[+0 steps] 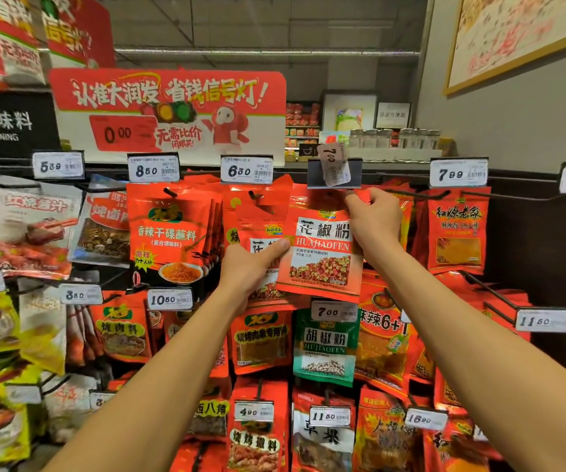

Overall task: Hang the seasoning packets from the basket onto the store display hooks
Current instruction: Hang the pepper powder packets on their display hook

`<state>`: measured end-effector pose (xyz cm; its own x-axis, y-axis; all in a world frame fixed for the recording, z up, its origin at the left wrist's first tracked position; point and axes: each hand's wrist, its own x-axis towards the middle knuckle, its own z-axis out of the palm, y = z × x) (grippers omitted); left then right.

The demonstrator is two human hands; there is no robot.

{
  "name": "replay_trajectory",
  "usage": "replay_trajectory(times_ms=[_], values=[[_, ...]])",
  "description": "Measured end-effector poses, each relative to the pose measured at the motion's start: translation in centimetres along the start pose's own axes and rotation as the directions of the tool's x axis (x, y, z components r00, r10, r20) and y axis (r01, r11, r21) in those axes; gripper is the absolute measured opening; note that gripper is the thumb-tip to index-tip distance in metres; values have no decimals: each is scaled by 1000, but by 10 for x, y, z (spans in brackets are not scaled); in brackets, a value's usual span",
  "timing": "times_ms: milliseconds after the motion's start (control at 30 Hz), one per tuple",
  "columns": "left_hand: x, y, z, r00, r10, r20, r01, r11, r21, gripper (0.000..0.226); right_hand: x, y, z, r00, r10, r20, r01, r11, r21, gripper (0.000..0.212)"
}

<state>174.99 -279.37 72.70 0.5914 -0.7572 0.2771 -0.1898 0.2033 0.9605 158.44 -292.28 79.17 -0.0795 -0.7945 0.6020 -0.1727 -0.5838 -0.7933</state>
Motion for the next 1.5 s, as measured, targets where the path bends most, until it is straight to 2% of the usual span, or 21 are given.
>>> replay_trajectory(times_ms=[133, 300, 467, 567, 633, 733, 833, 967, 1067, 1167, 1267, 1333, 1367, 1400, 1433, 1467, 1500], values=[[2, 2, 2, 1000, 17, -3, -17, 1000, -2, 31, 5, -1, 3, 1000, -28, -5, 28, 996, -83, 36], [6, 0, -6, 997, 67, -42, -65, 997, 49, 30, 9, -7, 13, 997, -65, 31, 68, 992, -103, 27], [8, -9, -24, 989, 111, -98, -100, 989, 113, 23, 3, 6, 11, 999, -11, 30, 10, 1000, 20, 41], [9, -10, -25, 987, 130, -93, -119, 985, 121, 20, -2, 15, 5, 981, 105, 162, -147, 950, 274, 30], [10, -9, -24, 988, 132, -78, -123, 986, 116, 19, -1, 16, 7, 967, 129, 221, -194, 933, 303, 23], [13, -8, -22, 992, 115, -56, -109, 988, 108, 18, 12, 19, 15, 976, 144, 164, -177, 961, 210, 23], [14, -12, -27, 992, 107, -69, -100, 990, 104, 14, 31, 26, 27, 988, 99, 119, -106, 993, 59, 26], [12, -16, -35, 987, 133, -94, -126, 988, 86, 12, 60, 33, 48, 984, 93, 150, -66, 982, -177, 34], [9, -15, -28, 989, 145, -13, -143, 984, 105, 17, 76, 38, 59, 980, 146, 136, -93, 936, -340, 42], [7, -14, -18, 985, 164, 60, -169, 982, 87, 17, 83, 43, 65, 964, 211, 160, -136, 914, -382, 50], [8, -10, -7, 985, 143, 92, -146, 989, 28, 23, 74, 43, 57, 981, 174, 80, -144, 944, -296, 48], [11, -6, 3, 991, 79, 107, -80, 997, 10, 34, 55, 41, 39, 991, 117, 66, -111, 989, -94, 41], [13, -4, 10, 992, 49, 120, -51, 999, 16, 41, 43, 39, 28, 982, 127, 137, -144, 982, 119, 35], [15, 0, 17, 991, 30, 133, -33, 999, 21, 45, 30, 37, 17, 949, 150, 276, -242, 910, 336, 30], [16, 3, 24, 988, 25, 150, -28, 999, 22, 46, 18, 36, 7, 893, 131, 431, -343, 818, 462, 29], [18, 7, 31, 984, 27, 175, -30, 999, 14, 43, 9, 36, -1, 845, 81, 529, -387, 776, 498, 31], [19, 10, 37, 978, 31, 207, -31, 1000, -2, 40, 3, 35, -7, 831, 43, 555, -359, 803, 475, 31]])
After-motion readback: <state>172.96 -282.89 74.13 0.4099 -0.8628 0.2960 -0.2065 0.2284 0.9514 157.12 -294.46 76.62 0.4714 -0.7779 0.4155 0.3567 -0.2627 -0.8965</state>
